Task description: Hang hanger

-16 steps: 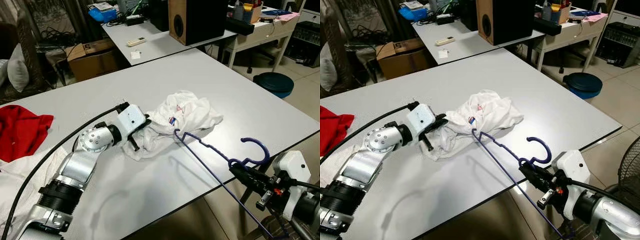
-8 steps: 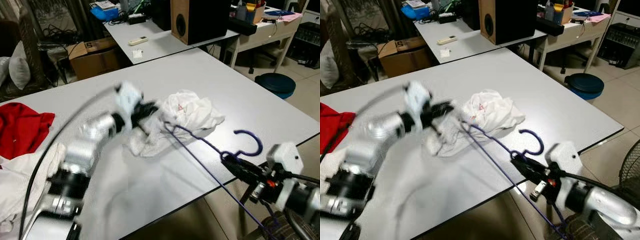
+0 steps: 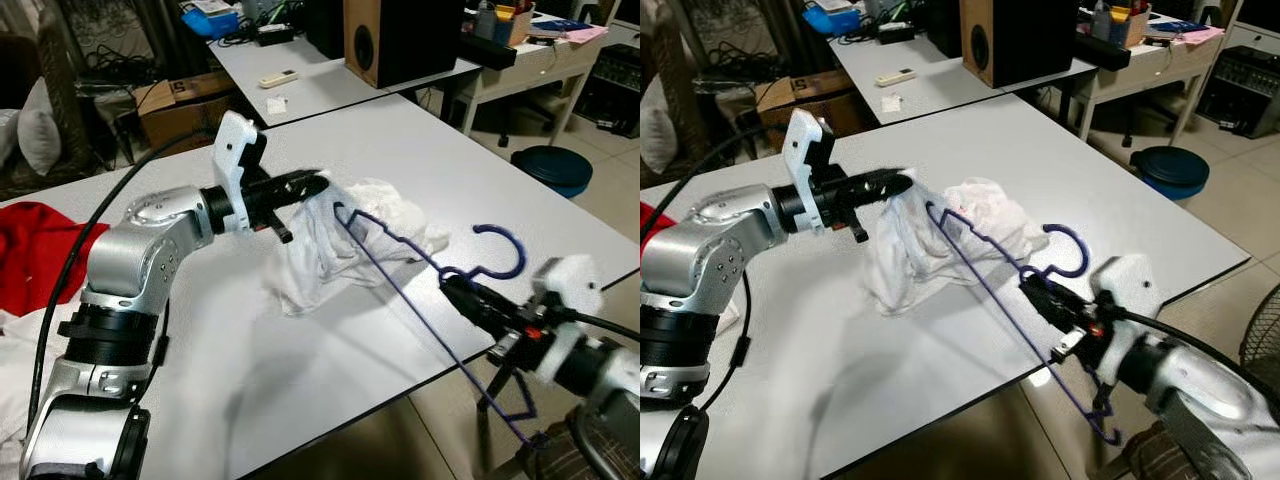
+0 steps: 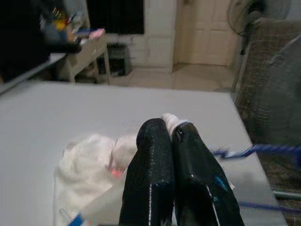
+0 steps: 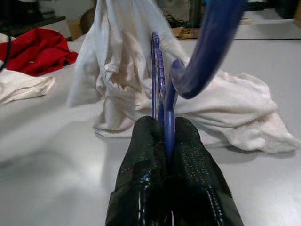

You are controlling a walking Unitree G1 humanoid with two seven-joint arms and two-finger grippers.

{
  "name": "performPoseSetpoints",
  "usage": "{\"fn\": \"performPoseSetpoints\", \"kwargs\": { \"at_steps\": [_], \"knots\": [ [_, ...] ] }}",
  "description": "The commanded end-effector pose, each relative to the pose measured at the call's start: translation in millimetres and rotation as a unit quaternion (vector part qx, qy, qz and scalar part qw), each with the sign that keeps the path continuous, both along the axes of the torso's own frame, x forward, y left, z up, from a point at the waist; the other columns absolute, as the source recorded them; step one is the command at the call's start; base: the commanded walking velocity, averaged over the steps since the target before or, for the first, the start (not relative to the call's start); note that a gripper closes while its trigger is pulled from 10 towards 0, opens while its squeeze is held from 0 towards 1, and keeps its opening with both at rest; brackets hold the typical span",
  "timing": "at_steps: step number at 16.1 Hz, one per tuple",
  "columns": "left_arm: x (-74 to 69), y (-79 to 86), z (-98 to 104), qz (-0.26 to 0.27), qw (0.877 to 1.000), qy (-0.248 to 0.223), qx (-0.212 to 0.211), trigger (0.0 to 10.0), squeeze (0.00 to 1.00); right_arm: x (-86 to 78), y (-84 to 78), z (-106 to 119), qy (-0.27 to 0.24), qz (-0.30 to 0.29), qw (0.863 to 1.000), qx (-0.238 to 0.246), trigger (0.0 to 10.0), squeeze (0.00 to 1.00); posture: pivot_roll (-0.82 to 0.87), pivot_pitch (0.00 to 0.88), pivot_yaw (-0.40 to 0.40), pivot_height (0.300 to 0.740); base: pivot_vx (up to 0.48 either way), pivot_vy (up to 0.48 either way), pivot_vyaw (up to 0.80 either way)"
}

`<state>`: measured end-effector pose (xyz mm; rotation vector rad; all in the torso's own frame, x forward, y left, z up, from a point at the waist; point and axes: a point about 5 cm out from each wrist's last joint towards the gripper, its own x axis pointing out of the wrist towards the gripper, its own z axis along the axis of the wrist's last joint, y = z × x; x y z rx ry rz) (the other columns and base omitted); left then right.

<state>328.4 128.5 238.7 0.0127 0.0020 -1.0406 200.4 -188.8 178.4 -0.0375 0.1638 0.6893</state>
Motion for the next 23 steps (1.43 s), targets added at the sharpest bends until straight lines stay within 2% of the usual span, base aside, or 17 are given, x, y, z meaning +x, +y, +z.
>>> {"fn": "performPoseSetpoints", "kwargs": {
  "at_steps": [1,2,3,5,7,8,9,10,12,13,14,15,16,17,18,20,23],
  "knots": [
    [-4.3,-3.0,11.3,-0.021,0.999,-0.031,-0.006,0.0,0.0,0.5,2.1,-0.8,0.003,0.003,1.0,-0.004,10.0,0.0,-0.04,0.0,0.113,0.74,0.0,0.0,0.0],
    [-9.5,-8.3,23.2,-0.049,0.997,-0.059,-0.03,0.0,0.0,2.4,6.1,-7.9,0.027,0.012,1.0,-0.007,10.0,0.0,-0.04,0.0,0.111,0.74,0.0,0.0,0.0],
    [-9.0,-7.8,27.6,-0.046,0.996,-0.069,-0.035,0.0,0.0,3.5,5.4,-12.1,0.037,0.007,0.999,-0.015,10.0,0.0,-0.04,0.0,0.111,0.74,0.0,0.0,0.0],
    [-10.9,-3.6,36.2,-0.056,0.994,-0.09,-0.041,0.0,0.0,13.6,-1.3,-14.6,0.036,-0.036,0.999,-0.02,10.0,0.0,-0.03,0.0,0.102,0.74,0.0,0.0,0.0],
    [-13.0,5.9,29.7,-0.066,0.994,-0.091,0.012,0.0,0.0,28.0,-10.1,-3.2,0.002,-0.095,0.996,0.002,10.0,0.0,-0.03,0.0,0.094,0.74,0.0,0.0,0.0],
    [-8.0,12.8,24.7,-0.039,0.994,-0.094,0.051,0.0,0.0,34.4,-14.4,3.5,-0.012,-0.12,0.992,0.023,10.0,0.0,-0.03,0.0,0.09,0.74,0.0,0.0,0.0],
    [2.2,26.5,22.3,0.018,0.99,-0.106,0.094,0.0,0.0,39.7,-16.2,14.8,-0.032,-0.137,0.988,0.06,10.0,0.0,-0.03,0.0,0.09,0.74,0.0,0.0,0.0],
    [8.7,36.5,23.5,0.056,0.984,-0.122,0.12,0.0,0.0,43.2,-17.5,23.2,-0.046,-0.149,0.984,0.086,10.0,0.0,-0.03,0.0,0.09,0.74,0.0,0.0,0.0],
    [19.4,48.9,40.5,0.132,0.97,-0.169,0.111,0.0,0.0,50.1,-24.7,38.5,-0.081,-0.183,0.971,0.127,10.0,0.0,-0.03,0.0,0.084,0.74,0.0,0.0,0.0],
    [24.3,55.8,55.8,0.177,0.958,-0.206,0.091,0.0,0.0,54.0,-31.0,46.5,-0.09,-0.211,0.957,0.177,10.0,0.0,-0.03,0.0,0.082,0.74,0.0,0.0,0.0],
    [26.7,59.2,65.4,0.208,0.947,-0.234,0.074,0.0,0.0,53.9,-29.7,41.9,-0.072,-0.209,0.959,0.178,10.0,0.0,-0.03,0.0,0.082,0.74,0.0,0.0,0.0],
    [26.6,55.9,65.7,0.205,0.946,-0.244,0.064,0.0,0.0,48.9,-17.9,21.3,-0.012,-0.172,0.977,0.128,10.0,0.0,-0.03,0.0,0.081,0.74,0.0,0.0,0.0],
    [25.6,49.4,60.1,0.186,0.951,-0.238,0.066,0.0,0.0,41.8,-7.8,-0.5,0.051,-0.143,0.985,0.084,10.0,0.0,-0.03,0.0,0.08,0.74,0.0,0.0,0.0],
    [25.6,49.4,60.1,0.186,0.951,-0.238,0.066,0.0,0.0,41.8,-7.8,-0.5,0.051,-0.143,0.985,0.084,10.0,0.0,-0.03,0.0,0.08,0.74,0.0,0.0,0.0],
    [25.5,42.0,52.1,0.173,0.955,-0.232,0.069,0.0,0.0,34.0,1.8,-19.3,0.092,-0.12,0.988,0.034,10.0,0.0,-0.03,0.0,0.08,0.74,0.0,0.0,0.0],
    [26.0,35.0,47.5,0.164,0.956,-0.234,0.067,0.0,0.0,27.4,14.2,-22.2,0.098,-0.081,0.992,0.024,10.0,0.0,-0.03,0.0,0.079,0.74,0.0,0.0,0.0],
    [24.9,31.6,36.0,0.14,0.959,-0.222,0.105,0.0,0.0,25.8,15.7,-8.5,0.062,-0.054,0.996,0.038,10.0,0.0,-0.03,0.0,0.079,0.74,0.0,0.0,0.0]
  ]
}}
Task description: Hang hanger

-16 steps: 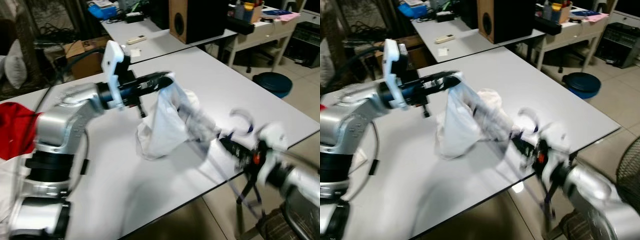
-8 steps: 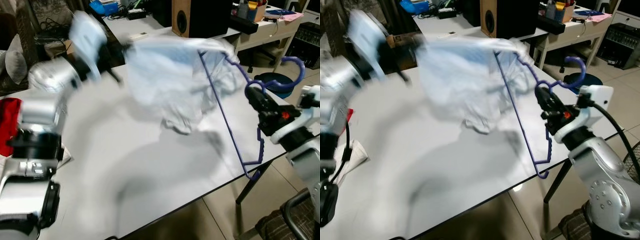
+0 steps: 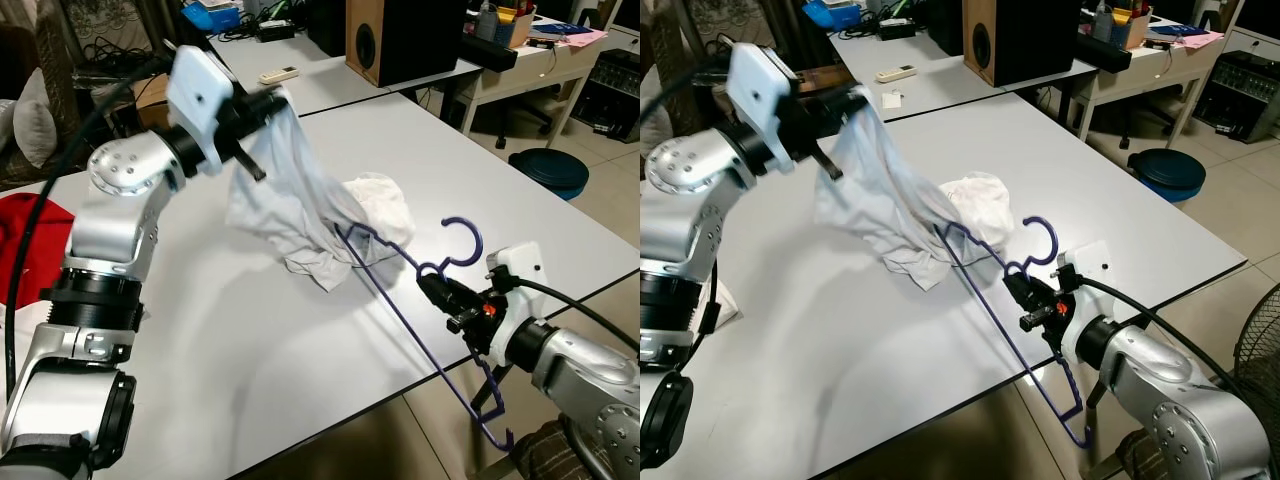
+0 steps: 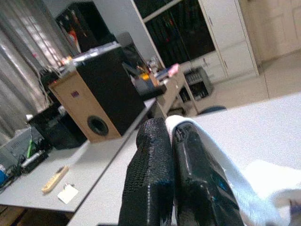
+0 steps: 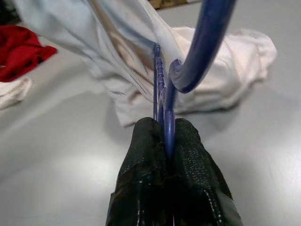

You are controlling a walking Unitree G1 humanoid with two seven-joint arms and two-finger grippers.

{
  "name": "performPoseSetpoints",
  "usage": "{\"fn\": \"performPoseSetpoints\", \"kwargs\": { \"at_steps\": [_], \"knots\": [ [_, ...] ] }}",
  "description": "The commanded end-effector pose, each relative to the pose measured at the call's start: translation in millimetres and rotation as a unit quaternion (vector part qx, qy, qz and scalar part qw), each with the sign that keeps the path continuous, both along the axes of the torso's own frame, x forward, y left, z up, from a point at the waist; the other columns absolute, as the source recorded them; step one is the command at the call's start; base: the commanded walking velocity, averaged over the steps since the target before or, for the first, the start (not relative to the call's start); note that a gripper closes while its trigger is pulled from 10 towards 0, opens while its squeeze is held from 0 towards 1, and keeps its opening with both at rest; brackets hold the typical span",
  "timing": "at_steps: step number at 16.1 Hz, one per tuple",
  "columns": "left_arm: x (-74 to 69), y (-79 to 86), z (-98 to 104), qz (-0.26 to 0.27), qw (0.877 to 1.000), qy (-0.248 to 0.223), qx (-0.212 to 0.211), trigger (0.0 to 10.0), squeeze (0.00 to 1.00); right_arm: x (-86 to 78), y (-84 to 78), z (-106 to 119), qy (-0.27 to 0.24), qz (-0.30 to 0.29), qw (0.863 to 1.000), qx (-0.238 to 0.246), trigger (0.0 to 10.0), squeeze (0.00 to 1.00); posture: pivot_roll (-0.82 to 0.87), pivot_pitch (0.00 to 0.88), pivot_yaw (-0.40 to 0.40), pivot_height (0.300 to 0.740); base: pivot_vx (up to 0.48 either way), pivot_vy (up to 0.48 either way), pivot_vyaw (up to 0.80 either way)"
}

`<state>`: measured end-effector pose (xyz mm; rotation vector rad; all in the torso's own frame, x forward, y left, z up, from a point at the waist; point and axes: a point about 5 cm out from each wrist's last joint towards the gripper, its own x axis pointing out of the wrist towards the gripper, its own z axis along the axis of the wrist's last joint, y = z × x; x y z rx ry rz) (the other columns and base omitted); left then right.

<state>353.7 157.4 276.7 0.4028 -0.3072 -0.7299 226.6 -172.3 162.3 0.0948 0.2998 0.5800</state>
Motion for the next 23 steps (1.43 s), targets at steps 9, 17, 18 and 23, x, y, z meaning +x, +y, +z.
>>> {"fn": "performPoseSetpoints", "kwargs": {
  "at_steps": [9,17,18,23],
  "knots": [
    [-9.6,15.2,26.3,0.003,0.997,-0.044,-0.058,0.0,0.0,17.1,-18.7,-2.0,0.002,-0.085,0.996,0.04,10.0,0.0,-0.01,0.0,0.06,0.74,0.0,0.0,0.0],
    [-29.4,8.5,12.4,-0.058,0.998,-0.027,-0.026,0.0,0.0,30.9,-20.9,11.3,0.012,-0.126,0.965,0.228,10.0,0.0,0.0,0.0,0.05,0.74,0.0,0.0,0.0],
    [-30.3,4.1,10.9,-0.068,0.997,-0.024,-0.032,0.0,0.0,32.9,-16.4,16.1,0.01,-0.122,0.957,0.264,10.0,0.0,0.0,0.0,0.052,0.74,0.0,0.0,0.0],
    [-35.8,-19.6,-12.5,-0.113,0.993,0.037,-0.022,0.0,0.0,65.7,-8.3,23.7,0.045,-0.191,0.863,0.466,10.0,0.0,-0.01,0.0,0.063,0.74,0.0,0.0,0.0]
  ]
}}
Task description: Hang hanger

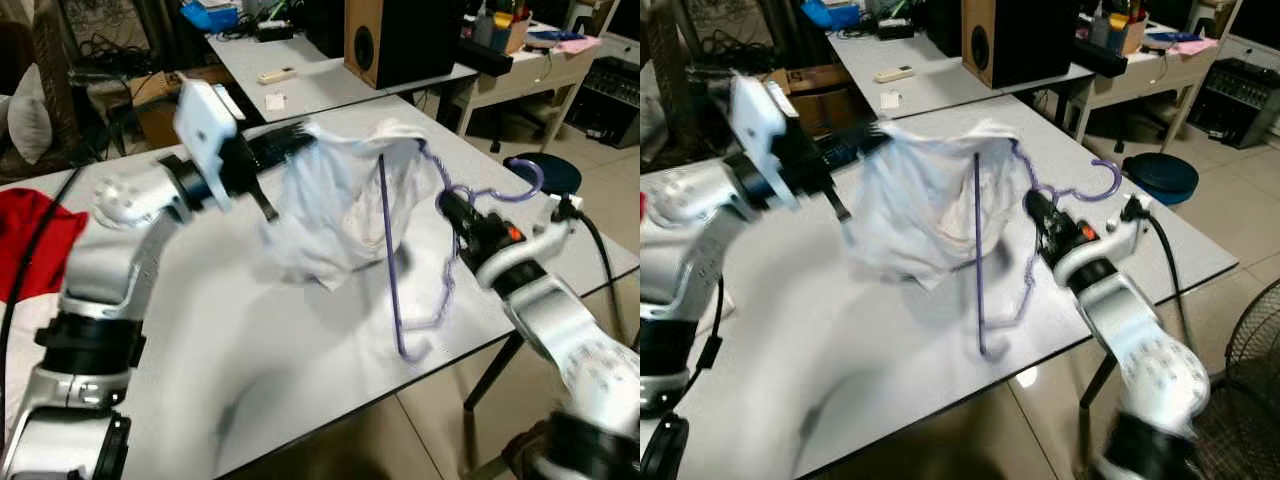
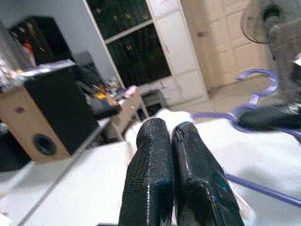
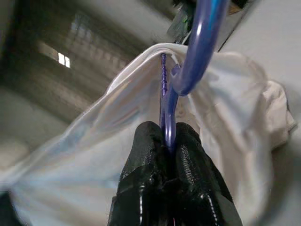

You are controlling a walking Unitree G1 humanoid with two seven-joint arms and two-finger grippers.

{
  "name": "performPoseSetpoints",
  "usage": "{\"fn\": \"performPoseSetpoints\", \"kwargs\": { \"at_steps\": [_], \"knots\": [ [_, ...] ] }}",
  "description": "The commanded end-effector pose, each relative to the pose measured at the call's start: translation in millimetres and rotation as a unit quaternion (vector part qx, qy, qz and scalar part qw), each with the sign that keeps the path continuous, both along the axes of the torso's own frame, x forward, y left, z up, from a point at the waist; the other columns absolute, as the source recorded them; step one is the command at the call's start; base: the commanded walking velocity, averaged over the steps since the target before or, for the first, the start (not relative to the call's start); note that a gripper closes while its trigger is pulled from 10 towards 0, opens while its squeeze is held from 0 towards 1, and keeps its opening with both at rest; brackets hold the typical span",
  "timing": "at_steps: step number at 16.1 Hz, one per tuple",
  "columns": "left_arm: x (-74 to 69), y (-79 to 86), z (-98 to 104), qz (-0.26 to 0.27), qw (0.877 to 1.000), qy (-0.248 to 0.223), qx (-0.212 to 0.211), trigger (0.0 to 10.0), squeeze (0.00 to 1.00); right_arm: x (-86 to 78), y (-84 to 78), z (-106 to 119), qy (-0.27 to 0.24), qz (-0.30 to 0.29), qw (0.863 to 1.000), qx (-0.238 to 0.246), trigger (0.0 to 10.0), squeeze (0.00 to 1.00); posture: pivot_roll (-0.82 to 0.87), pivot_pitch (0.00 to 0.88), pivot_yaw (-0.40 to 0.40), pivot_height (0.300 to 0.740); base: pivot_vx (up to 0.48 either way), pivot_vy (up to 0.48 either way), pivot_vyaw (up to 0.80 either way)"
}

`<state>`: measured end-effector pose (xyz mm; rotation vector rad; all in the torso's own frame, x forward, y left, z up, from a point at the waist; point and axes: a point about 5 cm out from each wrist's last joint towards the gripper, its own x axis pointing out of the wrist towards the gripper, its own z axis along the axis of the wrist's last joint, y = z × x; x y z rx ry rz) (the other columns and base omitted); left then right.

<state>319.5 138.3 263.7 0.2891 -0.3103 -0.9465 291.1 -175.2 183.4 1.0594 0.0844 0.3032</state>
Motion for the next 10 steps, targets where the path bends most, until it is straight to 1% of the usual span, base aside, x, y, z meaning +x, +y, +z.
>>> {"fn": "performPoseSetpoints", "kwargs": {
  "at_steps": [1,2,3,4,6,7,8,9,10],
  "knots": [
    [-1.6,-1.7,-2.5,-0.004,1.0,0.007,0.016,0.0,0.0,6.4,-6.2,1.6,0.011,-0.027,0.998,0.049,10.0,0.0,-0.01,0.0,0.064,0.74,0.0,0.0,0.0],
    [-2.7,-4.8,-9.9,-0.011,0.999,0.028,0.034,0.0,0.0,20.7,-10.1,-1.8,0.039,-0.059,0.993,0.091,10.0,0.0,0.0,0.0,0.062,0.74,0.0,0.0,0.0],
    [-4.6,-6.1,-15.8,-0.02,0.998,0.043,0.052,0.0,0.0,27.4,-12.4,-2.4,0.051,-0.076,0.988,0.121,10.0,0.0,0.0,0.0,0.062,0.74,0.0,0.0,0.0],
    [-7.2,-7.4,-25.0,-0.029,0.995,0.057,0.08,0.0,0.0,34.6,-14.3,-2.5,0.058,-0.091,0.984,0.145,10.0,0.0,0.0,0.0,0.06,0.74,0.0,0.0,0.0],
    [-10.9,-9.9,-34.6,-0.044,0.991,0.07,0.103,0.0,0.0,42.0,-14.2,-2.8,0.066,-0.101,0.981,0.152,10.0,0.0,0.0,0.0,0.061,0.74,0.0,0.0,0.0],
    [-14.4,-12.6,-40.3,-0.058,0.988,0.084,0.112,0.0,0.0,46.3,-12.9,-2.8,0.07,-0.104,0.98,0.153,10.0,0.0,0.0,0.0,0.061,0.74,0.0,0.0,0.0],
    [-21.3,-19.7,-49.8,-0.085,0.983,0.105,0.121,0.0,0.0,55.2,-8.8,-2.9,0.078,-0.108,0.979,0.155,10.0,0.0,0.01,0.0,0.063,0.74,0.0,0.0,0.0],
    [-23.8,-23.5,-50.7,-0.097,0.982,0.113,0.112,0.0,0.0,59.0,-7.4,-3.0,0.083,-0.112,0.979,0.149,10.0,0.0,0.01,0.0,0.063,0.74,0.0,0.0,0.0],
    [-31.6,-32.5,-47.0,-0.136,0.978,0.131,0.085,0.0,0.0,65.6,-5.6,-3.4,0.09,-0.122,0.978,0.144,10.0,0.0,0.01,0.0,0.063,0.74,0.0,0.0,0.0]
  ]
}}
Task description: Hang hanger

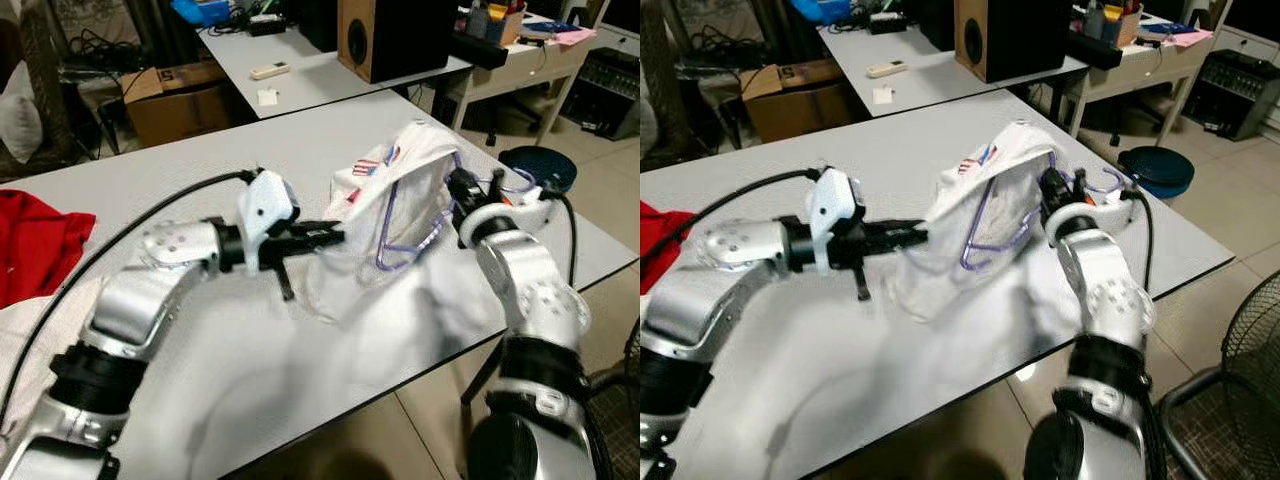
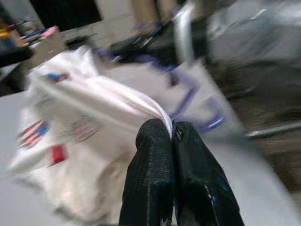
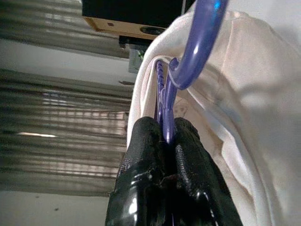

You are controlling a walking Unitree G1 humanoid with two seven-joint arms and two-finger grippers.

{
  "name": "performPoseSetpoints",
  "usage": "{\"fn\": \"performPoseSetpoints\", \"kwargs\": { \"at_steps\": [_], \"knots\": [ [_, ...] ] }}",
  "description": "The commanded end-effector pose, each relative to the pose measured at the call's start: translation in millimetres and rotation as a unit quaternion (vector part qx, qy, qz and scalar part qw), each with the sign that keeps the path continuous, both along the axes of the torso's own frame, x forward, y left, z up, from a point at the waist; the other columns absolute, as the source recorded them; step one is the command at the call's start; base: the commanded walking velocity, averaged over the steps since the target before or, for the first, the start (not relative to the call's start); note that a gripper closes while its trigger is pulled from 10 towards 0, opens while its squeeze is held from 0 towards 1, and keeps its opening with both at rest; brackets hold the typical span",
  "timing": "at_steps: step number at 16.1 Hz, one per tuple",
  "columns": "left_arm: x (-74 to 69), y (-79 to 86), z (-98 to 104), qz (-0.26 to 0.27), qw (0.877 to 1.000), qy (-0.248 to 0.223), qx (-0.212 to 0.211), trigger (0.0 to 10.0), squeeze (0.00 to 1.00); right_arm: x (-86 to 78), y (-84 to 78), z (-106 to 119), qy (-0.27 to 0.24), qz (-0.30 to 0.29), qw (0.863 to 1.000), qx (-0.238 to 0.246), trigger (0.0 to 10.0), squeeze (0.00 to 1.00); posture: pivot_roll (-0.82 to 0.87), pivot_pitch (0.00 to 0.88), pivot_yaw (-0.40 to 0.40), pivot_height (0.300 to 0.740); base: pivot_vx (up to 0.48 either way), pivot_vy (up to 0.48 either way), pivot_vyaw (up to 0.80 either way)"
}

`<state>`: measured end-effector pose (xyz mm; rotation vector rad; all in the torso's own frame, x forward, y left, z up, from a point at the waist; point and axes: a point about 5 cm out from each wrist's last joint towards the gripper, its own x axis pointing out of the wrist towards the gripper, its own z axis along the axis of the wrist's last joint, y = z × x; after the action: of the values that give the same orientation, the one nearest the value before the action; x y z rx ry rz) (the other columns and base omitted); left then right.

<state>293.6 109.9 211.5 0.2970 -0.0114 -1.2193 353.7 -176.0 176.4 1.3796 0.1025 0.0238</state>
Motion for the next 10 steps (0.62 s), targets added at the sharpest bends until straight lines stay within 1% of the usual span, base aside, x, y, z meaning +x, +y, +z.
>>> {"fn": "performPoseSetpoints", "kwargs": {
  "at_steps": [1,2,4,5,6,7,8,9,10],
  "knots": [
    [-10.9,-10.0,7.8,-0.05,0.998,0.018,-0.025,0.0,0.0,6.0,-4.0,2.9,0.003,-0.023,1.0,-0.012,10.0,0.0,0.01,0.0,0.063,0.74,0.0,0.0,0.0],
    [-20.0,-20.0,13.3,-0.094,0.993,0.037,-0.056,0.0,0.0,9.6,-1.9,0.7,0.012,-0.027,0.999,-0.024,10.0,0.0,0.01,0.0,0.059,0.74,0.0,0.0,0.0],
    [-25.7,-32.3,22.2,-0.125,0.985,0.05,-0.104,0.0,0.0,12.1,1.7,-1.7,0.018,-0.027,0.999,-0.043,10.0,0.0,0.01,0.0,0.061,0.74,0.0,0.0,0.0],
    [-28.6,-35.1,24.1,-0.14,0.982,0.056,-0.114,0.0,0.0,12.5,2.2,-1.9,0.019,-0.028,0.999,-0.042,10.0,0.0,0.01,0.0,0.061,0.74,0.0,0.0,0.0],
    [-37.4,-40.2,26.3,-0.179,0.973,0.075,-0.124,0.0,0.0,14.4,2.4,-1.3,0.018,-0.033,0.999,-0.037,10.0,0.0,0.01,0.0,0.065,0.74,0.0,0.0,0.0],
    [-39.9,-41.7,26.3,-0.189,0.97,0.083,-0.127,0.0,0.0,15.5,2.4,-0.6,0.017,-0.036,0.999,-0.033,10.0,0.0,0.01,0.0,0.068,0.74,0.0,0.0,0.0],
    [-38.7,-43.2,25.6,-0.183,0.97,0.09,-0.131,0.0,0.0,17.2,2.8,0.8,0.015,-0.039,0.999,-0.031,10.0,0.0,0.01,0.0,0.069,0.74,0.0,0.0,0.0],
    [-27.3,-45.0,24.7,-0.137,0.976,0.087,-0.143,0.0,0.0,18.5,5.2,2.2,0.011,-0.034,0.999,-0.035,10.0,0.0,0.01,0.0,0.07,0.74,0.0,0.0,0.0],
    [-16.7,-44.9,24.7,-0.096,0.981,0.075,-0.148,0.0,0.0,18.1,8.2,2.3,0.009,-0.025,0.999,-0.044,10.0,0.0,0.01,0.0,0.072,0.74,0.0,0.0,0.0]
  ]
}}
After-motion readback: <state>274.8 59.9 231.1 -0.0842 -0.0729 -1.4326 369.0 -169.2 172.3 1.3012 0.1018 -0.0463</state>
